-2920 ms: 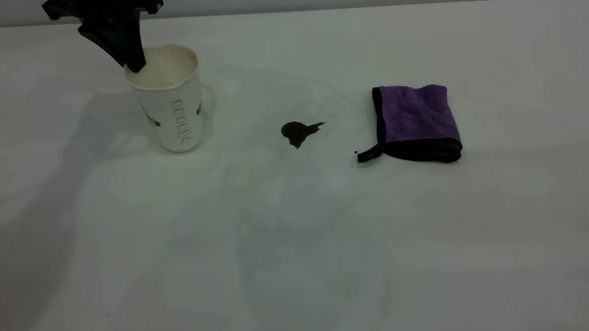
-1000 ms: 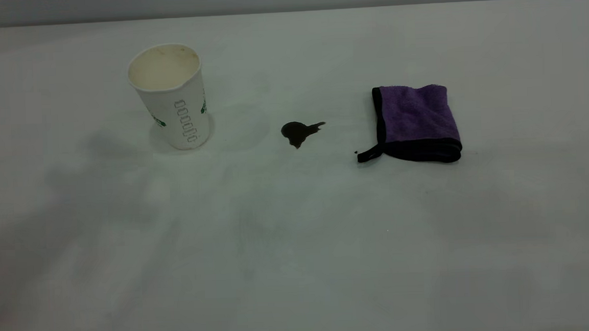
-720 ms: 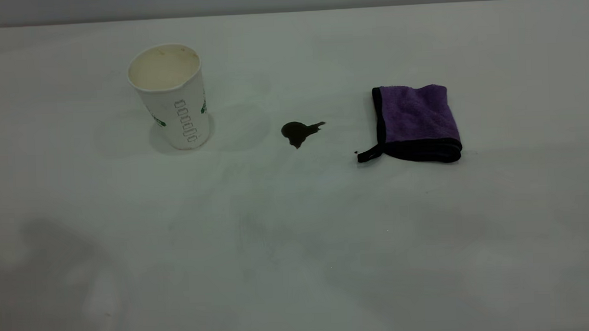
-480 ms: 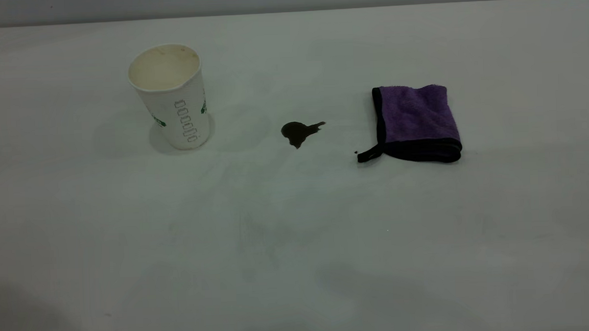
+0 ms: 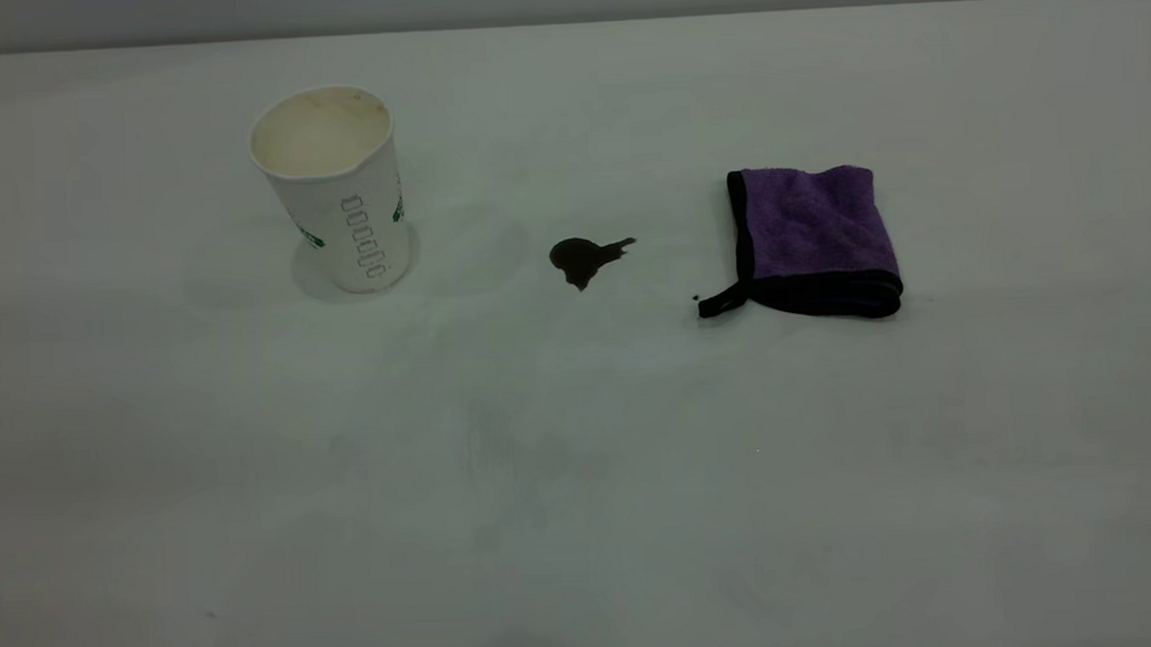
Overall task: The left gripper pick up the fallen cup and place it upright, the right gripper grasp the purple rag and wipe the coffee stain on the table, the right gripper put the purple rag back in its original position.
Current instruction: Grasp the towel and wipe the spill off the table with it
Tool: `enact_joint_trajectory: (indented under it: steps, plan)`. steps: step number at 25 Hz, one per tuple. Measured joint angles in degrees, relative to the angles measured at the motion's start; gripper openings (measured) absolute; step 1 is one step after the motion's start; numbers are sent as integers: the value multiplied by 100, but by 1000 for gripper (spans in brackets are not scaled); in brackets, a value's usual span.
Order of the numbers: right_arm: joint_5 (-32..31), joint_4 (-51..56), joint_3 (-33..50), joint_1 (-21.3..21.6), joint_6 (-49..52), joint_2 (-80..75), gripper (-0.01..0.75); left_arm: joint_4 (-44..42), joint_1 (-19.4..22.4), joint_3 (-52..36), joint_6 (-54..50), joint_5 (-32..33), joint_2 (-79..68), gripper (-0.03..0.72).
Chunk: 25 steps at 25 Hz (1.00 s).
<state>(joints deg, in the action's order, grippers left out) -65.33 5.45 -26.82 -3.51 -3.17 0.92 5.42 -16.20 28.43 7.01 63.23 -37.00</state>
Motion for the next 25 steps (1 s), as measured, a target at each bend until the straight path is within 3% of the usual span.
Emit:
enact_joint_trajectory:
  steps: [8,17,25]
  plan:
    - [0,0,0,0,0,0,480,27,60,1,18,-20,724,500]
    - [0,0,0,0,0,0,480,37,974,1,23,58,2746,500]
    - [317,333,-156,0,0,-210,486,37,1323,1,28,170,3809,500]
